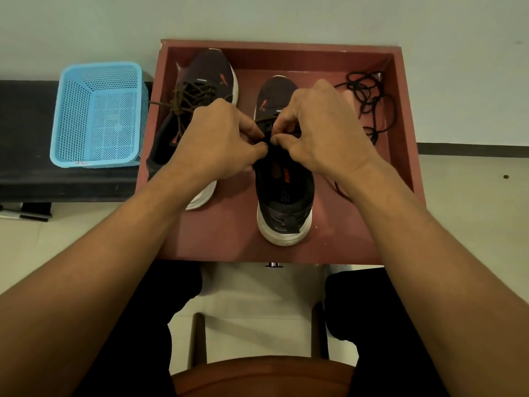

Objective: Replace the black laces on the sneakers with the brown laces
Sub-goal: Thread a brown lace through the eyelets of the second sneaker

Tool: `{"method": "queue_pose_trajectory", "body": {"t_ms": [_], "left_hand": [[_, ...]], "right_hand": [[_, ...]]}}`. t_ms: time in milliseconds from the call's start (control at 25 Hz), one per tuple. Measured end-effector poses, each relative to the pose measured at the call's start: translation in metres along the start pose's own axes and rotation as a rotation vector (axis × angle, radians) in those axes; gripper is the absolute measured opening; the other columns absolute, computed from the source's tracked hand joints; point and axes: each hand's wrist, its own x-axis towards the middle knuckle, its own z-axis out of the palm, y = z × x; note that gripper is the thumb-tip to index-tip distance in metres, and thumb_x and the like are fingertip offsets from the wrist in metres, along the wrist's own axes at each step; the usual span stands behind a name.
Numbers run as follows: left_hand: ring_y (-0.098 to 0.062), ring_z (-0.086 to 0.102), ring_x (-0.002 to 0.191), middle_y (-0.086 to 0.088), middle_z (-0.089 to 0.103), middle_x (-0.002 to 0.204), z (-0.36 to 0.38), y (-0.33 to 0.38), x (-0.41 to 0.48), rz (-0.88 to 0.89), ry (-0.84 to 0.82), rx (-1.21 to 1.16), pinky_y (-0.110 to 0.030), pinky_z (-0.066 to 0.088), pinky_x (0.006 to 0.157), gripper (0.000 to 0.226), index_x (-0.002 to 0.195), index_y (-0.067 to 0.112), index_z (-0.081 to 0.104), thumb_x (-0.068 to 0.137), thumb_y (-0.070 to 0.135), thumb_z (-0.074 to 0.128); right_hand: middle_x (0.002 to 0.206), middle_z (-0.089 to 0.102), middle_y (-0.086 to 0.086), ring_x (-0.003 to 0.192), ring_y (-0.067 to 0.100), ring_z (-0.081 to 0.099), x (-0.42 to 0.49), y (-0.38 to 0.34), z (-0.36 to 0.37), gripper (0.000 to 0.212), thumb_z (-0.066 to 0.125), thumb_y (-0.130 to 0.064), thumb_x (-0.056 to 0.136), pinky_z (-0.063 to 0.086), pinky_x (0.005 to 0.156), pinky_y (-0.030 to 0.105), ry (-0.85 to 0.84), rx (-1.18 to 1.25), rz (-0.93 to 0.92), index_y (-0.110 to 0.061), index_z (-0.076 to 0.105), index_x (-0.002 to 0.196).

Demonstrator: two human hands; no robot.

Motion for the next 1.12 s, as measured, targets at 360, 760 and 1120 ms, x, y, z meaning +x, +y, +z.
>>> {"method": "queue_pose_trajectory", "body": {"t_ms": [360,760,1120], "left_hand": [[-0.001,0.072,0.063,0.003,0.078,0.082,-0.0004,-0.0018,0.0014,0.022,-0.008,0.014,-0.023,0.063,0.077,0.015,0.104,0.022,0.082,0.091,0.026,0.079],[0.001,0.07,0.061,0.005,0.077,0.081,0.0003,-0.003,0.003,0.033,-0.008,0.04,-0.004,0.051,0.061,0.013,0.104,0.021,0.081,0.092,0.025,0.076],[0.003,0.069,0.064,0.008,0.076,0.08,0.0001,-0.0007,0.0024,0.092,0.004,0.06,-0.013,0.057,0.072,0.014,0.103,0.023,0.081,0.092,0.03,0.077]], "right_hand": [[0.083,0.07,-0.013,0.111,0.018,0.054,-0.0052,-0.0107,0.0036,0.015,0.072,-0.048,0.091,0.036,0.098,0.046,0.072,-0.111,0.079,-0.035,0.079,0.093],[0.081,0.065,-0.013,0.108,0.02,0.054,-0.0023,-0.0107,0.0047,0.017,0.069,-0.046,0.092,0.034,0.092,0.044,0.01,-0.099,0.015,-0.032,0.079,0.092],[0.084,0.062,-0.01,0.111,0.021,0.051,-0.0009,-0.0068,0.0081,0.017,0.066,-0.041,0.098,0.026,0.087,0.038,-0.011,-0.104,-0.021,-0.03,0.079,0.097]]}}
